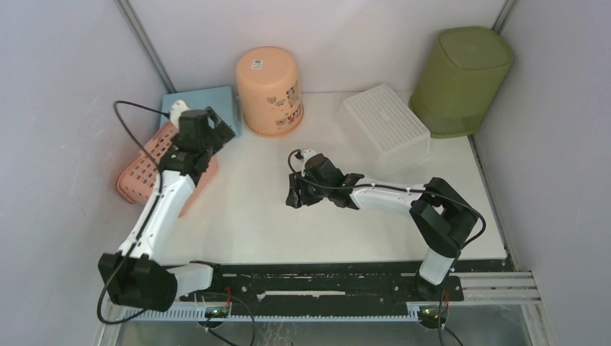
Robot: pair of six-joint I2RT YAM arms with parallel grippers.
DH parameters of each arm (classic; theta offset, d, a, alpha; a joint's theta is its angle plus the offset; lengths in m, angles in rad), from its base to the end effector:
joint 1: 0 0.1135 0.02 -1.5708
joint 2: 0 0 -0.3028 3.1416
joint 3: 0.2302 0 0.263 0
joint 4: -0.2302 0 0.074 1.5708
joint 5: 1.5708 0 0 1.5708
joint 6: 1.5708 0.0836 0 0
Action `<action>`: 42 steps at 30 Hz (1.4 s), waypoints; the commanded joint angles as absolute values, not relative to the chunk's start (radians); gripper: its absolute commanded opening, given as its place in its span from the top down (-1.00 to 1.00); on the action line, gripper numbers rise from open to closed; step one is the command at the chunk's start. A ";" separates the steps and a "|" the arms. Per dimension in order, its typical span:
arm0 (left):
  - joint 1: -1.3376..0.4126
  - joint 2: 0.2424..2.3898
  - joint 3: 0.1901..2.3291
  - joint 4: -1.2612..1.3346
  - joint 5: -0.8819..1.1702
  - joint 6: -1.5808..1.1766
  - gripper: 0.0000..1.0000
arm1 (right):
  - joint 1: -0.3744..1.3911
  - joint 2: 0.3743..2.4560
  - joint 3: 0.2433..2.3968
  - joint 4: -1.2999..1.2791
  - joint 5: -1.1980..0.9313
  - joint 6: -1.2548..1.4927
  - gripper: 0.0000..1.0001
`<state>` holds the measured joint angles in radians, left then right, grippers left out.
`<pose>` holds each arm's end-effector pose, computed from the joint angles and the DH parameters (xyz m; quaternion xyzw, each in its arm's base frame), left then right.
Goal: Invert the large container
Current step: Adjust the container at the center of the board, then move the container to the center of the board.
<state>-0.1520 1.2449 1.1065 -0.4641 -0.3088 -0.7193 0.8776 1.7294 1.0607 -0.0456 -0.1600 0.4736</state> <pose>0.3118 -0.0221 0.3374 -0.3135 0.8196 -0.0707 0.4744 0.2608 0.3348 0.1983 -0.2144 0.8817 0.3156 0.2776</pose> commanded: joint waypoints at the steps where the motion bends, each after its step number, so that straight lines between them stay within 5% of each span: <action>1: -0.037 1.160 1.292 -0.597 -0.514 -0.530 -0.92 | 0.897 1.707 1.071 0.000 -0.185 0.496 -0.21; 9: 0.184 1.338 1.541 -0.739 -0.511 -0.350 -0.93 | 0.914 1.704 1.076 0.000 -0.203 0.487 -0.22; 29: 0.336 1.488 1.451 -0.712 -0.777 -0.404 -0.97 | 0.944 1.738 1.103 -0.022 -0.251 0.454 -0.22; 42: 0.365 1.590 1.507 -0.729 -0.692 -0.450 -0.91 | 0.975 1.704 1.092 -0.048 -0.220 0.429 -0.22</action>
